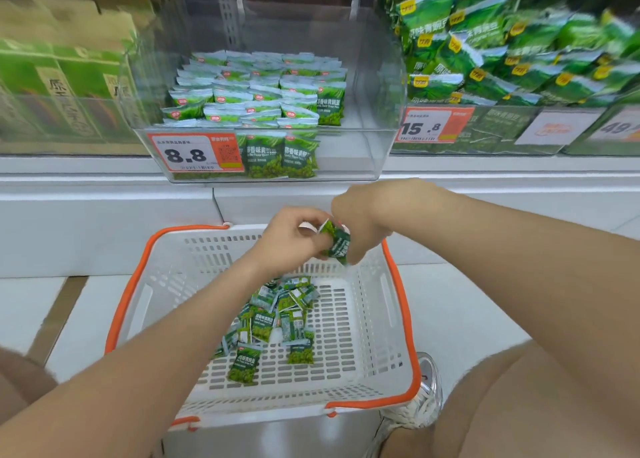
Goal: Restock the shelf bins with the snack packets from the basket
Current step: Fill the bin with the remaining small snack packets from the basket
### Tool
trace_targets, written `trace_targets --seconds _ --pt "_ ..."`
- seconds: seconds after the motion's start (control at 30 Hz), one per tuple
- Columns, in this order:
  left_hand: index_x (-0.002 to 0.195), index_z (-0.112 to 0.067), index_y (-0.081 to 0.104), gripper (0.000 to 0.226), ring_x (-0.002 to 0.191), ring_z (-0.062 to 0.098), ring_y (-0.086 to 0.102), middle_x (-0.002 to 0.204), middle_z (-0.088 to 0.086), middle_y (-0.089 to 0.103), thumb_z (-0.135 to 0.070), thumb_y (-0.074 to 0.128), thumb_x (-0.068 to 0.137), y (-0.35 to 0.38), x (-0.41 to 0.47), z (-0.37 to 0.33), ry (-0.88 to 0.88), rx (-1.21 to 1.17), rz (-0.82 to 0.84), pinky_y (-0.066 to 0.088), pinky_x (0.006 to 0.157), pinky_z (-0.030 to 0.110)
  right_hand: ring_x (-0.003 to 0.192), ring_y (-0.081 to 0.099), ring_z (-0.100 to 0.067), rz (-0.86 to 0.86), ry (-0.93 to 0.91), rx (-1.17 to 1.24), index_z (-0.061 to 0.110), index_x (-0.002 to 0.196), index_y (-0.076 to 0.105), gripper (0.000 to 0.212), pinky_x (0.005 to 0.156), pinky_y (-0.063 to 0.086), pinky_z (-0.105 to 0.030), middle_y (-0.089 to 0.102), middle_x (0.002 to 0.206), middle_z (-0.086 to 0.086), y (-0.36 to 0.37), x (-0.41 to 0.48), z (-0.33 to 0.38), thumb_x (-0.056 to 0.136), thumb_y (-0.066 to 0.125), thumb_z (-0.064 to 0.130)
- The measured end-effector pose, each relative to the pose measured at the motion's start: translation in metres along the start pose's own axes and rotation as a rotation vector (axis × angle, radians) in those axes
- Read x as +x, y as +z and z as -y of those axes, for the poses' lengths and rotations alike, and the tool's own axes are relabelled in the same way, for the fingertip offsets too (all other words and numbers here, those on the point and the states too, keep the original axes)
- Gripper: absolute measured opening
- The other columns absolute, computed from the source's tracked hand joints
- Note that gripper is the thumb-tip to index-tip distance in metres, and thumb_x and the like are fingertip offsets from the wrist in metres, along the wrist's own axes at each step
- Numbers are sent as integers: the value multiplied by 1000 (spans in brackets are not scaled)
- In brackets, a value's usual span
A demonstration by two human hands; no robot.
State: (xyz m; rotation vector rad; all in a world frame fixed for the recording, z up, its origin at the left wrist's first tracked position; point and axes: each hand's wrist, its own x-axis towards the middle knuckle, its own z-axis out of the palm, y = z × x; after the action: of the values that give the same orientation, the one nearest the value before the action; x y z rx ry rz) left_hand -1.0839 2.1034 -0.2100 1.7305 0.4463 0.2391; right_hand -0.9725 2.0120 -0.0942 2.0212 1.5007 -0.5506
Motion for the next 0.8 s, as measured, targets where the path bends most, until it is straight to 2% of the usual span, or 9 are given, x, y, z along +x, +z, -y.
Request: trace_targets --seconds 0.07,0.13,0.2,0.3,0.4,0.53,0.67,0.73,0.8 --pt "86 -17 77 18 75 30 74 91 13 75 -5 65 83 -5 -2 -23 99 -15 -159 63 71 46 65 72 -21 -3 -25 241 17 77 62 39 66 59 -32 71 71 -1 -5 -3 -13 83 82 49" --pt "83 -16 73 15 57 18 59 73 1 67 -13 59 78 -8 -3 -40 207 20 -319 47 53 29 67 76 -16 -88 -60 465 11 83 70 34 66 59 -30 77 73 -1 -14 -13 -24 86 82 42" --pt "83 -17 70 13 49 11 46 62 -8 57 -14 57 79 -10 -6 -56 310 -8 -490 36 50 24 73 78 -16 -201 -105 709 4 94 73 31 69 63 -31 79 78 -5 -22 -25 -31 90 81 34" --pt "90 -21 67 11 51 29 60 60 1 58 -16 60 82 -16 -9 -74 444 -10 -661 45 46 38 83 79 -23 -383 -190 1095 -1 101 75 20 73 65 -37 79 84 -13 -32 -43 -40 94 78 18" --pt "94 -22 69 6 53 16 61 61 -3 59 -22 65 89 -22 -7 -85 545 235 -806 50 52 37 73 78 -24 -583 -178 1273 -7 107 71 24 65 63 -33 77 81 -16 -43 -44 -44 97 74 15" --pt "90 -17 72 10 60 17 60 64 -13 58 -25 66 91 -24 -5 -92 617 595 -957 46 57 32 66 73 -23 -681 -133 1281 -9 135 56 54 63 62 -36 72 77 -17 -49 -33 -44 97 74 25" --pt "87 -16 71 15 83 29 53 83 -2 65 -28 64 92 -34 4 -92 654 834 -937 39 72 42 67 69 -30 -853 -119 1082 11 98 75 39 65 61 -49 72 77 -14 -53 -22 -45 85 81 48" --pt "98 -18 74 20 96 31 53 100 2 66 -35 65 94 -39 10 -93 594 930 -922 40 79 44 80 67 -33 -1008 -4 963 15 104 71 41 71 56 -45 72 86 -9 -58 -16 -46 84 79 50" --pt "106 -20 75 28 106 30 53 109 2 67 -42 60 97 -45 15 -93 524 1001 -884 41 86 46 99 59 -29 -1143 151 804 18 123 61 44 79 44 -34 66 106 -3 -65 -13 -49 91 76 44"
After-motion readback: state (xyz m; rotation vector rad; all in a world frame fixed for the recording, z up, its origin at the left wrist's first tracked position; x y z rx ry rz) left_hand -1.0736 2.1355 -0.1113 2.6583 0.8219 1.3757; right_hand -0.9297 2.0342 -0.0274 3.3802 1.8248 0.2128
